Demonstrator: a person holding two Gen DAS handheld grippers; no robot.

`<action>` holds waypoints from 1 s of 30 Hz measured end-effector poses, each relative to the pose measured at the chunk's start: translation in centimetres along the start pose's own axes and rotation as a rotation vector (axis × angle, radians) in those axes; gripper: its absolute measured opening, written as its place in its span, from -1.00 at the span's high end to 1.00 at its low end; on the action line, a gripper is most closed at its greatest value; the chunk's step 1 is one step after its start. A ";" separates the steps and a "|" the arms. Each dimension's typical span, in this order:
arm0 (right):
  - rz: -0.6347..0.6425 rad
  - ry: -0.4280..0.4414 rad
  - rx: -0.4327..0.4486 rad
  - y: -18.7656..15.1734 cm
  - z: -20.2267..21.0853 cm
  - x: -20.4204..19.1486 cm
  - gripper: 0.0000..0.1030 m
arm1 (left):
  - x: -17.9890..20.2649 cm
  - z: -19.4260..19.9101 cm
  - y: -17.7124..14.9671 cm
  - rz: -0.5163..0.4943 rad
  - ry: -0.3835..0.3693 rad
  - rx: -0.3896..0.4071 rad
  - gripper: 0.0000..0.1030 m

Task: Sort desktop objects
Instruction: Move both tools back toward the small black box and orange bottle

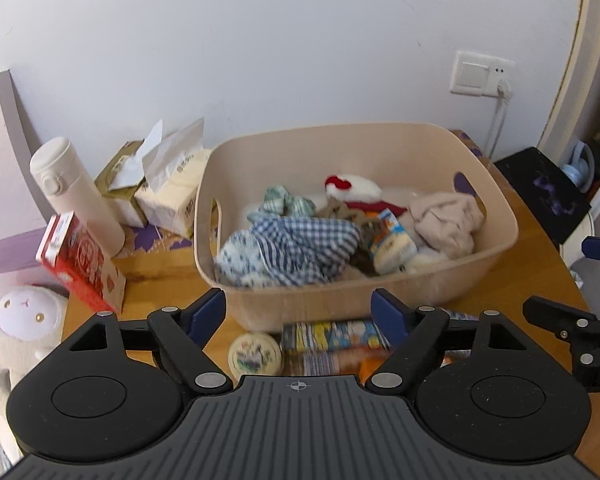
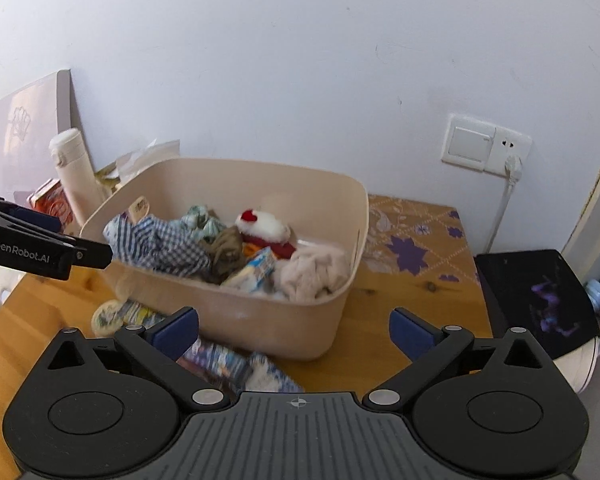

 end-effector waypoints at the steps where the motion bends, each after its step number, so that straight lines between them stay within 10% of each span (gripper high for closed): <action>1: -0.001 0.001 -0.005 -0.4 0.2 0.0 -1.00 | 0.1 0.3 -0.4 -0.002 -0.003 -0.003 -0.58; 30: 0.058 0.026 -0.238 -12.3 1.7 -0.5 -1.00 | 4.9 0.2 -13.9 -0.041 -0.096 -0.278 -0.59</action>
Point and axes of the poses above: each gripper's, at about its wrist camera, not at the fingertips, and z roughly against the way its jaws point, x to its right, y to its top, the point moved 3 cm from there along -z, roughly the way its jaws point, and after that the axes turned 1 degree about y, right-handed, at the moved point
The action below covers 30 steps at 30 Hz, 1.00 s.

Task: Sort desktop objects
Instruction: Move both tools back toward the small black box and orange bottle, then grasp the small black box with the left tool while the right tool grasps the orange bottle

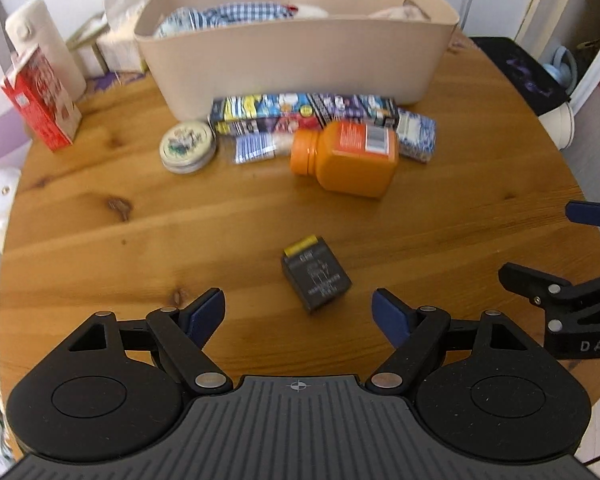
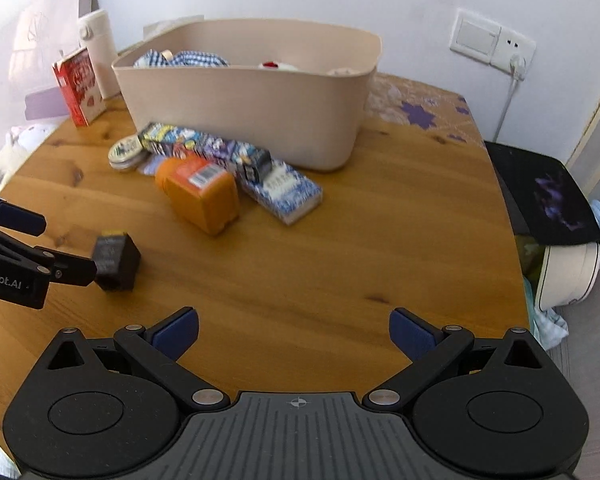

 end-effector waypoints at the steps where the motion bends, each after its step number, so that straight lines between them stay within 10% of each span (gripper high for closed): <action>1: 0.001 0.003 -0.006 -0.1 -0.1 0.1 -1.00 | 0.1 -0.3 -0.1 0.005 -0.002 -0.010 -0.59; 16: 0.101 0.047 -0.040 0.7 -3.4 0.2 -1.00 | 0.5 -4.1 0.2 0.176 -0.001 -0.138 -0.57; 30: 0.214 0.140 -0.027 3.8 -6.5 -0.7 -1.00 | -0.9 -5.3 2.6 0.161 -0.012 -0.102 0.35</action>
Point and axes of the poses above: each gripper's, at about its wrist camera, not at the fingertips, and z roughly against the way its jaws point, x to its right, y to its top, the point moved 3 cm from there along -z, roughly the way its jaws point, and after that the axes turned 1 degree about y, right-handed, at the moved point
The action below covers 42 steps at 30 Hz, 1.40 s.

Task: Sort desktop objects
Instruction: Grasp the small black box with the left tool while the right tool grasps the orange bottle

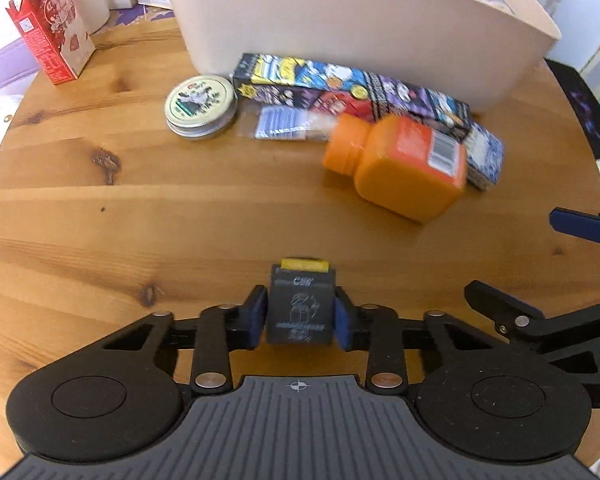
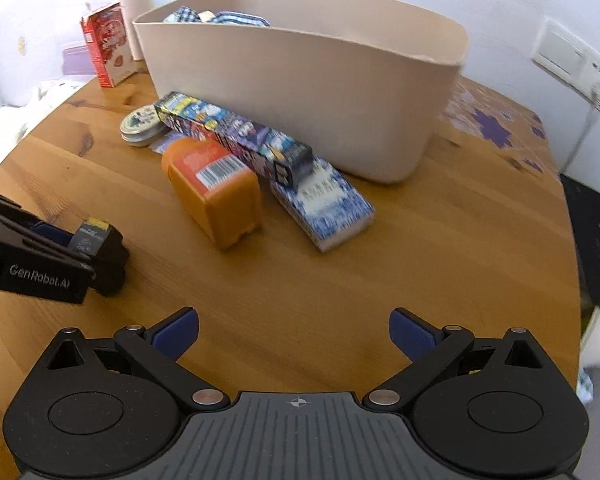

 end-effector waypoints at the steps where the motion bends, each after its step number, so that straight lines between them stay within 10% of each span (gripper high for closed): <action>1: 0.011 0.007 0.006 0.3 -0.2 -0.1 -1.00 | -0.2 -0.1 0.3 -0.004 -0.014 -0.004 0.36; 23: 0.146 0.127 0.090 5.1 -2.9 -2.5 -0.77 | -2.6 -0.7 2.3 -0.054 -0.071 0.030 0.39; 34: 0.126 0.196 0.039 4.4 -3.2 -4.0 0.27 | -4.4 -0.5 1.7 -0.089 -0.056 0.040 0.39; 42: 0.129 0.175 0.029 3.9 -3.3 -5.1 -0.07 | -4.6 0.1 0.1 -0.149 -0.050 0.054 0.39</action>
Point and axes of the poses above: each gripper's, at about its wrist camera, not at the fingertips, and z roughly against the way its jaws point, x to its right, y to its top, the point moved 3 cm from there along -z, roughly the way its jaws point, and after that the axes turned 1 degree about y, right-handed, at the moved point
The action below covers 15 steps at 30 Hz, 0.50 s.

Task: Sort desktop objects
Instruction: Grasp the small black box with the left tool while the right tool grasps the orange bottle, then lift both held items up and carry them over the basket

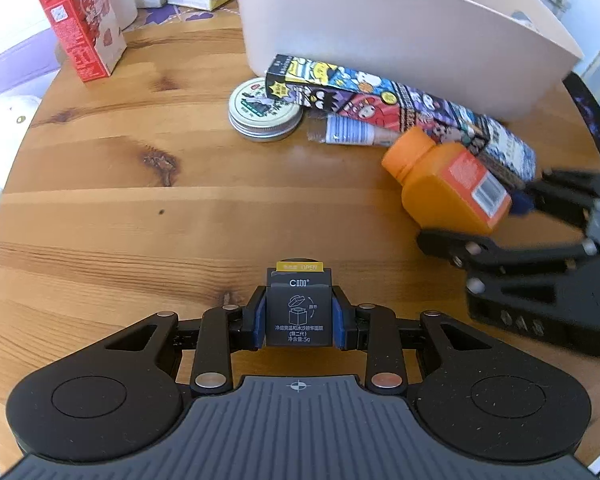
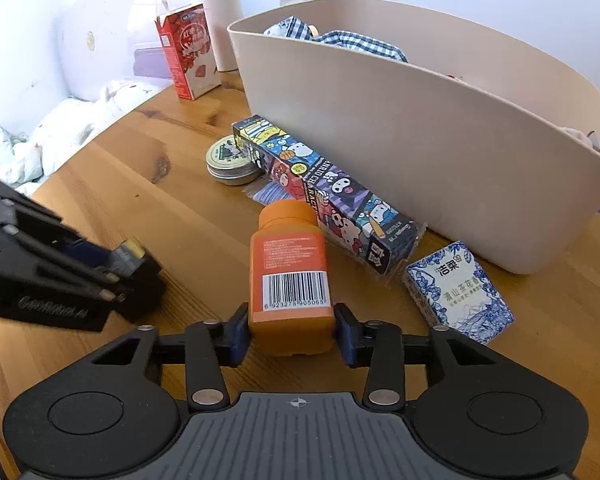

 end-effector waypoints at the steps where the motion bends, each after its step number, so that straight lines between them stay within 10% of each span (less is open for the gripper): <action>1: 0.001 -0.008 0.004 0.2 -0.2 -0.1 -0.11 | 0.1 0.1 -0.2 -0.021 0.000 0.007 0.39; 15: -0.023 -0.053 -0.002 -1.7 1.8 -1.5 0.29 | -1.5 1.1 -2.0 -0.073 -0.019 0.009 0.39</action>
Point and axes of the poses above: each gripper's, at about its wrist camera, not at the fingertips, and z roughly against the way its jaws point, x to its right, y to its top, the point moved 3 cm from there along -z, roughly the way its jaws point, and after that the axes turned 1 degree about y, right-handed, at the moved point
